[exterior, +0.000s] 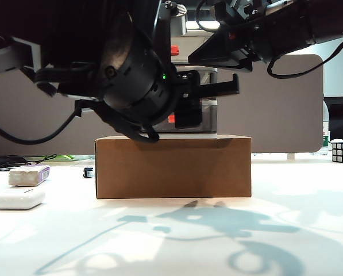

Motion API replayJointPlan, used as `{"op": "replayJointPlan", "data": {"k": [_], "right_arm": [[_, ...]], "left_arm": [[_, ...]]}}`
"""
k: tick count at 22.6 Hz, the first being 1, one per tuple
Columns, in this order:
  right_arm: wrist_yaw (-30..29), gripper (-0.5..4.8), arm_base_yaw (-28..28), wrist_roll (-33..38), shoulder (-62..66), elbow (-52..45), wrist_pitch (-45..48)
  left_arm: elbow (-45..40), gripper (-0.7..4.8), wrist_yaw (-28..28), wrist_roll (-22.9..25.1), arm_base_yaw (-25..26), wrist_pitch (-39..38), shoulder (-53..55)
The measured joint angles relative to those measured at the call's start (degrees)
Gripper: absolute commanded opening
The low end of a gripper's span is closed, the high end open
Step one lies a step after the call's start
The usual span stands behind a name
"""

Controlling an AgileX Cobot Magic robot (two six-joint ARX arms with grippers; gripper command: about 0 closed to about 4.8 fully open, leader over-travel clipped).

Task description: Open the third layer of the drawer on the table, pick up the earphone case on the table and put it in, and finally close the drawer.

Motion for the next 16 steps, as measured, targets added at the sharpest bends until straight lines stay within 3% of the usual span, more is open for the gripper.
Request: {"op": "replayJointPlan", "data": {"k": [16], "right_arm": [[0.0, -0.05, 0.0, 0.0, 0.0, 0.0, 0.0]], "left_arm": [[2.1, 1.30, 5.1, -0.2, 3.3, 0.4, 0.0]]}}
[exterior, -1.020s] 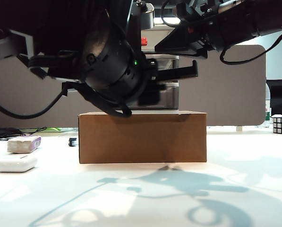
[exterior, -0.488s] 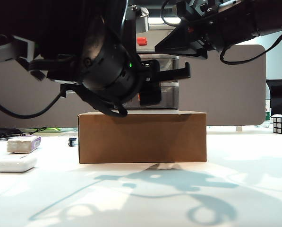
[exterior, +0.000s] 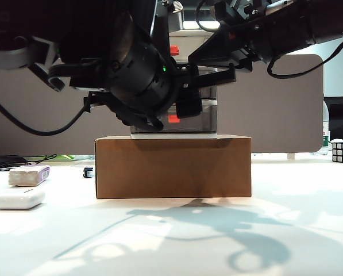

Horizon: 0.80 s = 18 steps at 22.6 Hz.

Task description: Open the third layer of the drawer on the table, pick up the earphone case on the table and put it in, and finally close the drawer.

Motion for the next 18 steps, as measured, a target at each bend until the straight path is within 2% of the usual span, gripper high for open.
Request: {"op": "replayJointPlan", "data": {"k": [18], "right_arm": [[0.0, -0.05, 0.0, 0.0, 0.0, 0.0, 0.0]], "left_arm": [[0.1, 1.29, 0.3, 0.0, 1.2, -2.2, 0.4]]}}
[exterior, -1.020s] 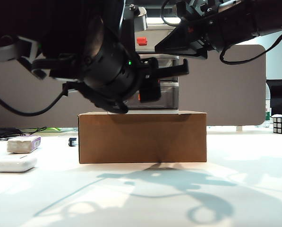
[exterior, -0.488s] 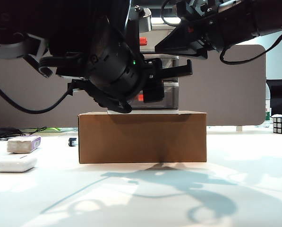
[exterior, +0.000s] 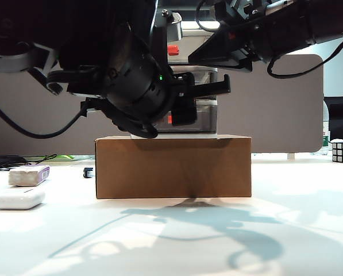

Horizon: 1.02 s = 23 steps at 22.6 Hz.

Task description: Open the third layer of the drawer on the table, pick up the earphone case on the table and put it in, and finally close the drawer.

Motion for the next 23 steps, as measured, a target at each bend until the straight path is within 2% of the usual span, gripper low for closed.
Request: {"op": "replayJointPlan", "data": {"k": [10, 11, 14, 15, 23], "right_arm": [[0.0, -0.05, 0.0, 0.0, 0.0, 0.0, 0.0], [0.0, -0.05, 0.1, 0.0, 0.0, 0.0, 0.0], [0.0, -0.05, 0.1, 0.0, 0.0, 0.0, 0.0], [0.0, -0.05, 0.1, 0.0, 0.0, 0.0, 0.0], [0.0, -0.05, 0.1, 0.0, 0.0, 0.0, 0.0]], "left_arm": [[0.2, 1.13, 0.8, -0.1, 0.0, 0.0, 0.8], [0.2, 1.00, 0.8, -0.2, 0.0, 0.0, 1.0], [0.2, 0.07, 1.0, -1.1, 0.0, 0.0, 1.4], [0.2, -0.07, 1.0, -1.3, 0.0, 0.0, 1.5], [0.2, -0.06, 1.0, -1.7, 0.0, 0.6, 1.6]]}}
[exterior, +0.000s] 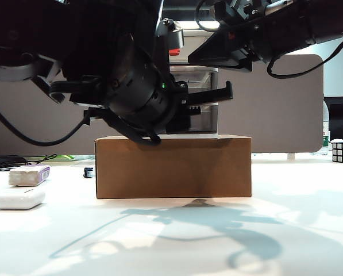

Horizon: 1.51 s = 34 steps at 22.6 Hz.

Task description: Open the third layer of the drawer on the table, pick up the earphone case on the table and put it in, and finally close the drawer.

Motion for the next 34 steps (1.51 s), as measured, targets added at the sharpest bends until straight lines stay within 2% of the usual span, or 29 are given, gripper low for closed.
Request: {"op": "replayJointPlan", "data": {"k": [6, 18, 24, 25, 27, 28, 34], "right_arm": [[0.0, -0.05, 0.0, 0.0, 0.3, 0.0, 0.9], [0.9, -0.05, -0.1, 0.3, 1.7, 0.3, 3.5], [1.0, -0.05, 0.0, 0.3, 1.8, 0.8, 3.4], [1.0, -0.05, 0.1, 0.3, 1.8, 0.8, 3.4], [0.9, -0.05, 0.1, 0.3, 1.8, 0.9, 3.4], [0.7, -0.05, 0.1, 0.3, 1.8, 0.9, 3.4], [-1.0, -0.05, 0.0, 0.3, -0.3, 0.8, 1.9]], "left_arm": [[0.0, -0.06, -0.5, 0.3, -1.2, 0.6, 0.0], [0.0, -0.06, -11.9, 0.3, -12.4, -2.1, -0.2], [0.0, -0.06, -13.1, 0.4, -14.6, -6.2, -2.0], [0.0, 0.10, -13.2, 0.4, -14.8, -6.6, -2.3], [-0.2, 1.80, -14.7, 0.4, -14.8, -7.2, -2.4], [-1.2, 2.02, -15.7, 0.4, -14.8, -7.3, -3.2], [-9.1, 2.10, -19.2, 0.5, -15.0, -7.6, -11.6]]}}
